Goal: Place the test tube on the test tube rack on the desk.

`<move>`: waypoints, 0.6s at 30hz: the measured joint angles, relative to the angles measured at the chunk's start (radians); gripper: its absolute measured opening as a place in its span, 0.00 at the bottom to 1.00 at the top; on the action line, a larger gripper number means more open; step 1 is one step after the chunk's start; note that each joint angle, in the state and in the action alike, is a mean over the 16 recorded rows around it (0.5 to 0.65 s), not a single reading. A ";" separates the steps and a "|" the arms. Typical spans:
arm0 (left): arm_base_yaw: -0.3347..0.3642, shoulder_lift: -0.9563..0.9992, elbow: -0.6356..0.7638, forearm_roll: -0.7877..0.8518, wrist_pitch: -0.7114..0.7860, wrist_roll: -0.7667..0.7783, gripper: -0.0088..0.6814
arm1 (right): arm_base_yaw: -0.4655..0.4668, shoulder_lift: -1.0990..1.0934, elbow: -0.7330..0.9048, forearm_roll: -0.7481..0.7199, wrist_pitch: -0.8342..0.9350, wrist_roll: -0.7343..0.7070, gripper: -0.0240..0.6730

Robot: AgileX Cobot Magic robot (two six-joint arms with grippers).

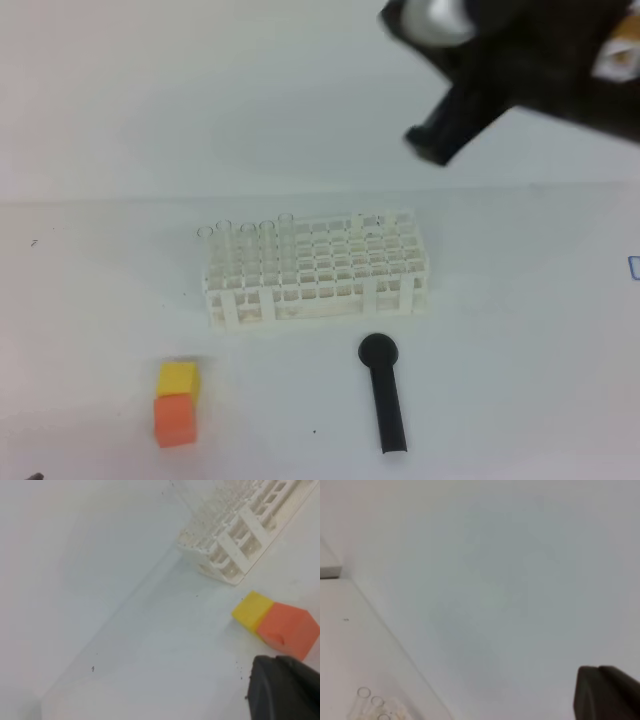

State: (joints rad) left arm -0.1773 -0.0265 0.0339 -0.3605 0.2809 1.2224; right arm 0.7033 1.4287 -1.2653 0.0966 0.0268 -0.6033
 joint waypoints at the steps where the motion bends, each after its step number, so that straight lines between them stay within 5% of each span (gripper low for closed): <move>1: 0.000 0.000 0.000 0.000 0.000 0.000 0.01 | -0.003 -0.030 0.000 0.000 0.019 -0.003 0.03; 18: 0.000 0.000 0.000 0.000 0.000 0.000 0.01 | -0.094 -0.211 0.012 0.039 0.034 -0.049 0.03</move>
State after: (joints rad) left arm -0.1773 -0.0265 0.0339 -0.3605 0.2809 1.2224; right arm 0.6092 1.2176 -1.2533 0.1352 0.0611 -0.6524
